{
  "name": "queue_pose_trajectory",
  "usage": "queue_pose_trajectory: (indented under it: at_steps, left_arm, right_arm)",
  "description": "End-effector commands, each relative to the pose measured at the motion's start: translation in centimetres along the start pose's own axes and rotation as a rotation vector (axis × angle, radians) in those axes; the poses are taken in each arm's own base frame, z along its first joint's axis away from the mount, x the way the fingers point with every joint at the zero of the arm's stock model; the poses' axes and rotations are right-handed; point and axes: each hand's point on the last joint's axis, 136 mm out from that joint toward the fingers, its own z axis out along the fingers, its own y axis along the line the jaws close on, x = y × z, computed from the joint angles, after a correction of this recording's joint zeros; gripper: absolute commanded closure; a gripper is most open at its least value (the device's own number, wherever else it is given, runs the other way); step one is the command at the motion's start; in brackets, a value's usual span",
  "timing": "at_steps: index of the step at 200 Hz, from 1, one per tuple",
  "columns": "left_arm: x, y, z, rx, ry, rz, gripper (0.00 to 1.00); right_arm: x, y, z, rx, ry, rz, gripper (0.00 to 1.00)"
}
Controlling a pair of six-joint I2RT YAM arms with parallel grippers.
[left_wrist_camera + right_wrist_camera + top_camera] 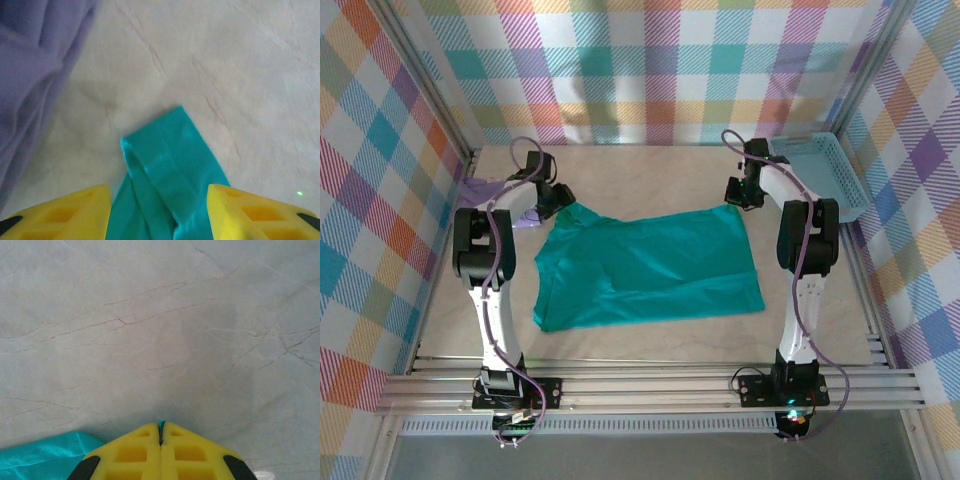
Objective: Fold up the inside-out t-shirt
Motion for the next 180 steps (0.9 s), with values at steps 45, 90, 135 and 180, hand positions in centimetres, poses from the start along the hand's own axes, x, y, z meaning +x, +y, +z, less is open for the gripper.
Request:
queue_pose_trajectory:
  at_steps: [45, 90, 135, 180]
  left_arm:
    - [-0.8, 0.8, 2.4, -0.062, 0.079, 0.051, 0.49]
    - [-0.6, 0.8, 2.9, -0.060, 0.095, 0.054, 0.62]
    - [-1.0, 0.9, 2.5, -0.069, 0.084, 0.064, 0.78]
    - [-1.7, 0.7, 1.5, -0.076, 0.062, 0.086, 0.86]
  right_arm:
    - [-0.5, 0.7, -1.1, -0.041, -0.020, -0.023, 1.00]
    - [-0.4, 0.6, -0.9, -0.043, -0.016, -0.025, 1.00]
    - [-0.3, 0.6, -0.8, -0.039, -0.013, -0.030, 1.00]
    - [-0.6, 0.5, -1.0, -0.028, -0.018, -0.037, 1.00]
